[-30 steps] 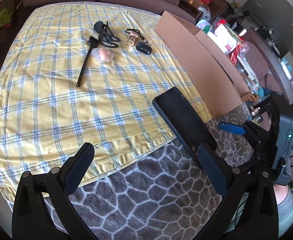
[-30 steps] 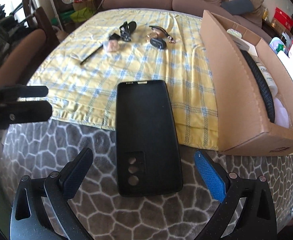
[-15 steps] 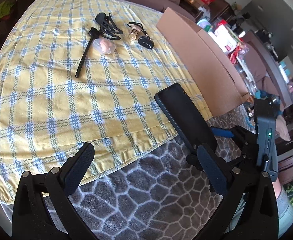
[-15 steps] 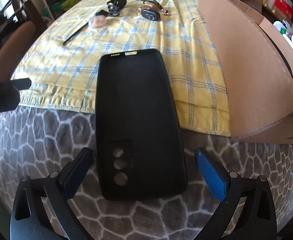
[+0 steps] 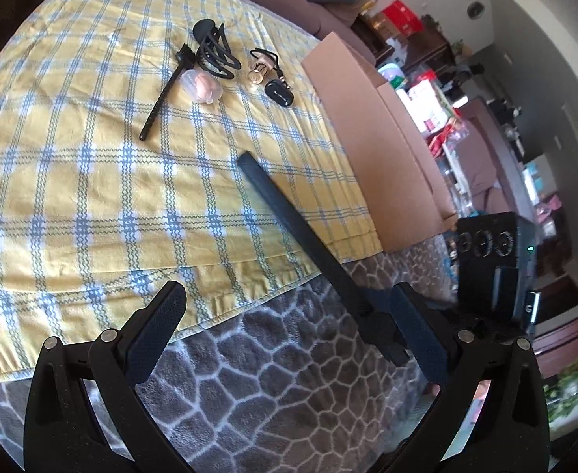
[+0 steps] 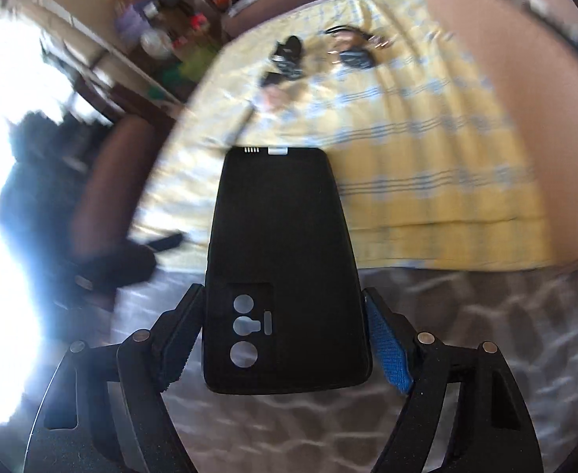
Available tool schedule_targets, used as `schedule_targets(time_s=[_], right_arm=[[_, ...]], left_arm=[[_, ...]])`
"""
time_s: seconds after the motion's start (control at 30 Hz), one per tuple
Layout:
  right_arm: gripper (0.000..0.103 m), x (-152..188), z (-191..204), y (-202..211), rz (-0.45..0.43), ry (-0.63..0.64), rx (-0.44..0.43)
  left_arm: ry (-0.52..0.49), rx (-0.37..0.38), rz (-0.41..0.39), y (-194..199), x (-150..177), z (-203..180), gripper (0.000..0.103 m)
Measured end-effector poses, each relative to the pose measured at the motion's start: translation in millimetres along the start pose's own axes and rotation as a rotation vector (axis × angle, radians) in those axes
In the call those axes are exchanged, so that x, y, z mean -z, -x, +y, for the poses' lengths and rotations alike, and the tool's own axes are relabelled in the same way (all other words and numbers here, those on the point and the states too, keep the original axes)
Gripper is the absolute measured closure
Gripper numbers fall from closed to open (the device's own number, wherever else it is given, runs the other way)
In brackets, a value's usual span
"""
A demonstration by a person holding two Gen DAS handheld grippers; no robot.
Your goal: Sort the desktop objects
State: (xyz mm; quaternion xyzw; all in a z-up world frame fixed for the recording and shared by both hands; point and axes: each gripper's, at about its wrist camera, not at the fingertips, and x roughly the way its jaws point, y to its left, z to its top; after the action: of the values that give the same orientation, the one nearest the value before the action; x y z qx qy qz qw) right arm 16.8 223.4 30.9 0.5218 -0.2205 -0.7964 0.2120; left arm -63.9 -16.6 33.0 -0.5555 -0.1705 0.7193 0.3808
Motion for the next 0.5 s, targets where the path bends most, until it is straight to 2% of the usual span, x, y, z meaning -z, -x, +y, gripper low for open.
schedule_targets(time_s=[0.03,0.13,0.2,0.27,0.4,0.43,0.5], right_arm=[[0.022,-2,0,-3,0.005,-0.041,-0.078],[0.022,-4,1,-21,0.037,-0.128,-0.228],[0.022,-3,0,-32,0.065,-0.182,-0.305],[0.022,-2,-2,-45,0.106,-0.232,-0.369],[0.021,-3,6,-51,0.126,-0.229,-0.373],[0.021,-4,6,-49,0.123,-0.227,-0.354],[0.019,-9,10,-44,0.113,-0.176,-0.263]], left_arm=[[0.015,0.021,-0.005,2,-1,2,0.0],[0.051,0.066,-0.028,7,-3,6,0.001],[0.072,0.09,-0.042,11,-5,8,0.012],[0.091,0.115,-0.041,10,-7,9,0.016],[0.103,0.132,-0.027,3,-7,5,0.016],[0.101,0.132,-0.024,1,-6,2,0.016],[0.094,0.144,-0.013,-6,-5,-5,0.016]])
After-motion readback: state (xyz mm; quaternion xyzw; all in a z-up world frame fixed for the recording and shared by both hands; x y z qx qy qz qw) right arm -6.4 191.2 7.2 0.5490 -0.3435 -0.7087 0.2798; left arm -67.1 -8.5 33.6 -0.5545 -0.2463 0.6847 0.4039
